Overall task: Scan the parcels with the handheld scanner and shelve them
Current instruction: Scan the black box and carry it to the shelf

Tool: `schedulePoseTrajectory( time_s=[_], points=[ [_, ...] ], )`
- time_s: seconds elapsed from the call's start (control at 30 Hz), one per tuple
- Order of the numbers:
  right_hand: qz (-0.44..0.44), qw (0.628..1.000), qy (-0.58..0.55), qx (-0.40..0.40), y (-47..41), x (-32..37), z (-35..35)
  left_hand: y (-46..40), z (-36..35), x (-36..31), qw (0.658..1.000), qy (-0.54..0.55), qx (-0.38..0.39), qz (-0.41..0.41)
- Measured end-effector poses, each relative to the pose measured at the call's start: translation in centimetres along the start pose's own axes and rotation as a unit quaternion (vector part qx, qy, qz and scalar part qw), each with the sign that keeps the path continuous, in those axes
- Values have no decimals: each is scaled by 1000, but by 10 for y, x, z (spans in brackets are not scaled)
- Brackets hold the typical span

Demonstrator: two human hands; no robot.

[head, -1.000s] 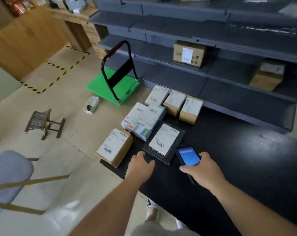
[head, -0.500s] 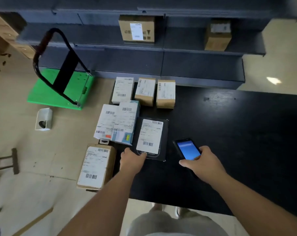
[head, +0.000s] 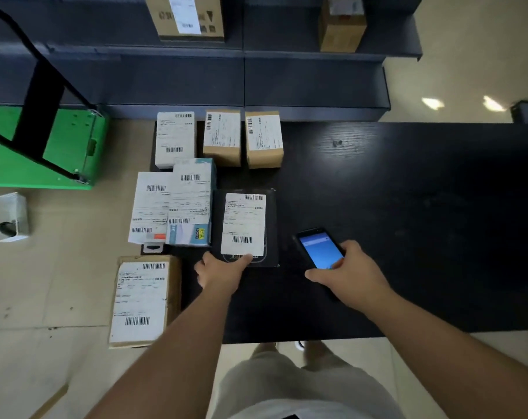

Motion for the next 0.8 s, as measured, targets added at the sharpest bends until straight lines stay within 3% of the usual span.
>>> schedulePoseTrajectory(
  time_s=[0.27,0.47,0.8],
  points=[
    [-10,1000,-3,-16,12,-18,7,13,-8,0,1000,-3,-18,7],
    [-3,999,-14,-32,17,-35,17,39,-18,-6,996,82,-2,43],
    [64,997,11,-36,24,-60,58,92,-26,-18,975,219,19,2]
  ],
)
Point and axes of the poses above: each hand's wrist, its own y-axis away from the middle knuckle, its own z-axis out of the back of the hand, x = y × z, the point moved 10 cm from there along -y, towards the middle knuckle, and after that the axes turned 8 degrees about -x, right-handed, at the moved point
